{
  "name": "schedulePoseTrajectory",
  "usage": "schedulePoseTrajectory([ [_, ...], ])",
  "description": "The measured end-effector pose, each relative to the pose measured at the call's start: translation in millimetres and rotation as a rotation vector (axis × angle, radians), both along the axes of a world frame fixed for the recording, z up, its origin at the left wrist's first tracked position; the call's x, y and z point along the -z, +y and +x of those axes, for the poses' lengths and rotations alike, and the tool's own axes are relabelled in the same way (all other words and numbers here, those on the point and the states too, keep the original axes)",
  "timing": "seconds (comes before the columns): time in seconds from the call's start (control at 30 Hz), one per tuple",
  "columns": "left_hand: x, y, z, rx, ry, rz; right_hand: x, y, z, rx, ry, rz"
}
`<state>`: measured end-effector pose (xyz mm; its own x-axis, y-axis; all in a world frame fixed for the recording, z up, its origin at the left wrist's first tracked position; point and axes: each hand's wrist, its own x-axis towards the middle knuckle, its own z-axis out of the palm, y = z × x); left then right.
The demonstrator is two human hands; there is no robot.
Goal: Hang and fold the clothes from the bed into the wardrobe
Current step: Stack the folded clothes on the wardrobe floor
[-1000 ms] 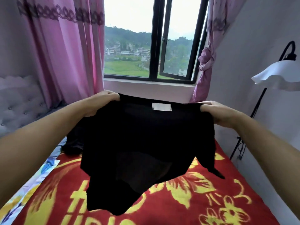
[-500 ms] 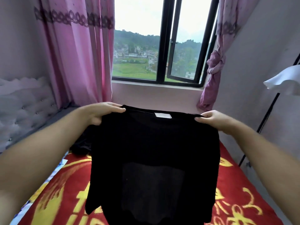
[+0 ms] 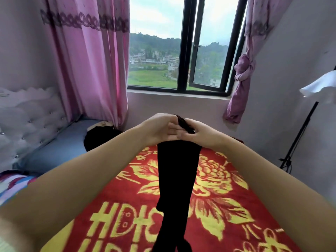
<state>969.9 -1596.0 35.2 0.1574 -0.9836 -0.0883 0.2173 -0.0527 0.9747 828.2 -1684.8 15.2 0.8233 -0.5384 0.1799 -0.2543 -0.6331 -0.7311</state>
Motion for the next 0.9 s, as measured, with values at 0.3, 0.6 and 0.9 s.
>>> schedulePoseTrajectory([
  [0.3,-8.7,3.3,21.8,-0.075,-1.122,-0.373,-29.5,2.3,-8.4,-0.024,-0.269,0.043],
  [0.6,-59.0,-1.1,34.1,-0.134,-0.796,-0.322,41.6,-10.0,-24.2,0.180,0.008,0.081],
  [0.9,-67.2,5.4,53.7,-0.051,-0.787,-0.162,85.8,-13.5,-27.5,0.263,-0.187,0.194],
])
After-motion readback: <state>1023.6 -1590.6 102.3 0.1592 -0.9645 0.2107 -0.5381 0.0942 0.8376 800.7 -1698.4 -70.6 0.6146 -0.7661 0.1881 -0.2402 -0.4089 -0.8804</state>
